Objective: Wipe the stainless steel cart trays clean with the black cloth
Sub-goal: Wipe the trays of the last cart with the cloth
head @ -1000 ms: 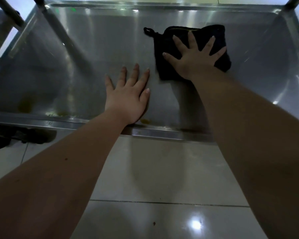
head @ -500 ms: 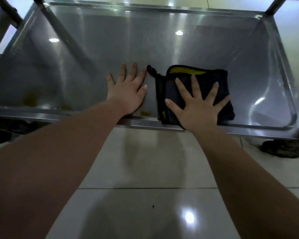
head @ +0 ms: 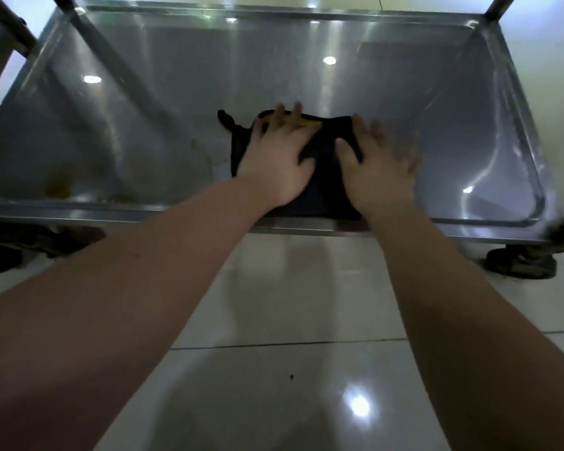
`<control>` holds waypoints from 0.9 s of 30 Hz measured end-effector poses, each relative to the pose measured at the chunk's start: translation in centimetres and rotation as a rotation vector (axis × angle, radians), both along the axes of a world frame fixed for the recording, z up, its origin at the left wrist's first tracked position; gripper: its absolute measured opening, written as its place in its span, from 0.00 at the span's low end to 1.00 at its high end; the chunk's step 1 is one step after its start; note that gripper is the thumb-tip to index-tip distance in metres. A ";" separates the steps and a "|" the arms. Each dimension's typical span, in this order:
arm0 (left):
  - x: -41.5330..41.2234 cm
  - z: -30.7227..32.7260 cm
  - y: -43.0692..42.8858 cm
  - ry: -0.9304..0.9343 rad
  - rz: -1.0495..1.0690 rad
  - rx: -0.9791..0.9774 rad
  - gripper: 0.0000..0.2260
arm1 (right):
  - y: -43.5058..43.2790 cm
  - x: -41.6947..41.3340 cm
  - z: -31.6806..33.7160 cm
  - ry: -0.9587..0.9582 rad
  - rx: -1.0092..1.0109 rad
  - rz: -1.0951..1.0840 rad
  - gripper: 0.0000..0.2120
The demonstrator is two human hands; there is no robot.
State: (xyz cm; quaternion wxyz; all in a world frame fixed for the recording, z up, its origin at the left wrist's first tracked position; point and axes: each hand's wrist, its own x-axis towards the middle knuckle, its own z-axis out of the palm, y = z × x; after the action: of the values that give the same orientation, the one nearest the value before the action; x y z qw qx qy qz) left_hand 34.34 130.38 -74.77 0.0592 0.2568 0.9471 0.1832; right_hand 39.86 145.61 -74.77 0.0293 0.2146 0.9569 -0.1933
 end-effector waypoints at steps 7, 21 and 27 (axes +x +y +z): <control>0.9 -3.1 0.5 0.111 0.085 -0.273 0.32 | 1.6 1.1 -2.8 -0.103 0.040 0.021 0.27; -2.0 -2.0 -8.0 -0.008 0.151 -0.402 0.32 | 0.6 0.7 -2.7 -0.256 0.258 0.108 0.37; 1.3 -1.4 -9.5 -0.051 0.147 -0.393 0.33 | -2.1 0.4 -1.1 -0.289 0.218 0.053 0.33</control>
State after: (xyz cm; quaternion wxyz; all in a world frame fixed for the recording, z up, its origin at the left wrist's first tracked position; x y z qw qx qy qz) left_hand 35.65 120.90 -76.16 0.1186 0.1657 0.9790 0.0052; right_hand 40.24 143.51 -75.92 0.1481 0.2169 0.9633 -0.0546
